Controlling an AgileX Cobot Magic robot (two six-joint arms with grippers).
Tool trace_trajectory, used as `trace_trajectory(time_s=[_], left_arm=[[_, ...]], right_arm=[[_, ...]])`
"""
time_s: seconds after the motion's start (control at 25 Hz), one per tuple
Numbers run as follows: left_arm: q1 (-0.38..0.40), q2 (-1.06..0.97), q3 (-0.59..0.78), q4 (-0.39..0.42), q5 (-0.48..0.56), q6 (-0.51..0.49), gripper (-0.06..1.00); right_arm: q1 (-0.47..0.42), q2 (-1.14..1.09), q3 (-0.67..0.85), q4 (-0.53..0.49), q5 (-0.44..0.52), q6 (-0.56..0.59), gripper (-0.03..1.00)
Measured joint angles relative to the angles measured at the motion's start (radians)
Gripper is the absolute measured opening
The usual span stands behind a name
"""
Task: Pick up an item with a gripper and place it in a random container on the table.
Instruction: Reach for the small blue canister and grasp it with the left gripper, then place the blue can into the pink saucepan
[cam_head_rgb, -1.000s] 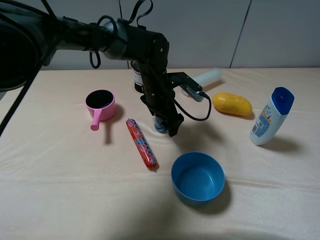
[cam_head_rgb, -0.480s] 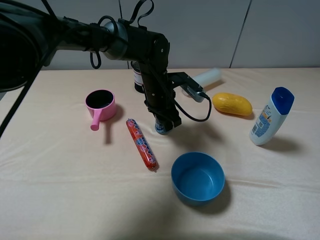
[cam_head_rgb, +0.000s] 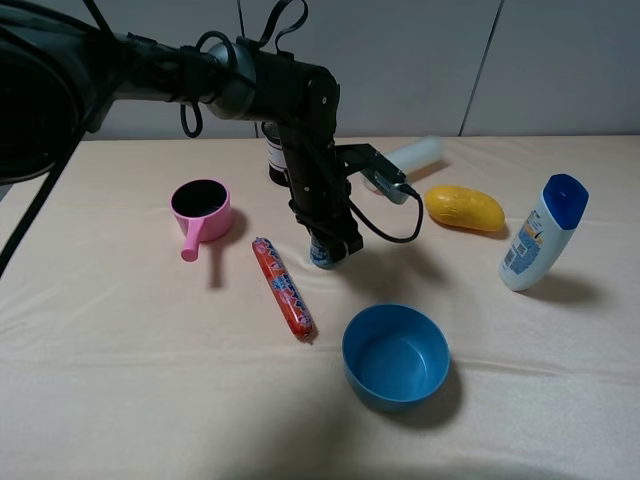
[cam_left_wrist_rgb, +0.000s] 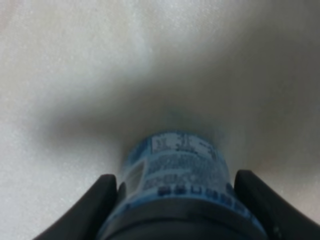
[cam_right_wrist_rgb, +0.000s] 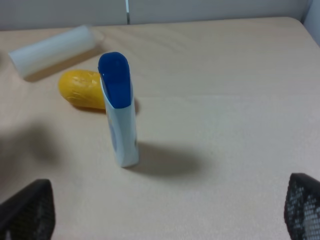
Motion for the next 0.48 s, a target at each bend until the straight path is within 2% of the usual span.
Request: trace_trajectory(time_s=[0.48], left_arm=[[0.0, -0.004, -0.171, 0.0, 0.164, 0.0, 0.51]], right_arm=[[0.0, 0.0, 0.0, 0.0, 0.0, 0.0, 0.69]])
